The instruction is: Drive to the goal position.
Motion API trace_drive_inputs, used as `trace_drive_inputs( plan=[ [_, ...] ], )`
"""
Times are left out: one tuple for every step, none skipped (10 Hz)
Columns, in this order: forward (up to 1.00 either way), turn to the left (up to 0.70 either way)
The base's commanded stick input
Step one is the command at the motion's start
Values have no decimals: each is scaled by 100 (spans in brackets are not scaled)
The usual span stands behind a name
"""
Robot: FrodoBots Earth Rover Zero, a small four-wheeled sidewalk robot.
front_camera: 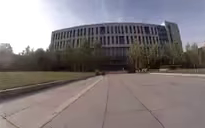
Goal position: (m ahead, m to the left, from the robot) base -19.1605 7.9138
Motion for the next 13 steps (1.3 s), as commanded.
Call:
trace_drive_inputs(
  plan=[
    [70,0],
    [70,0],
    [70,0],
    [70,0],
    [70,0],
    [70,0],
    [70,0],
    [70,0],
    [70,0],
    [70,0],
    [70,0],
    [70,0],
    [70,0]
  ],
)
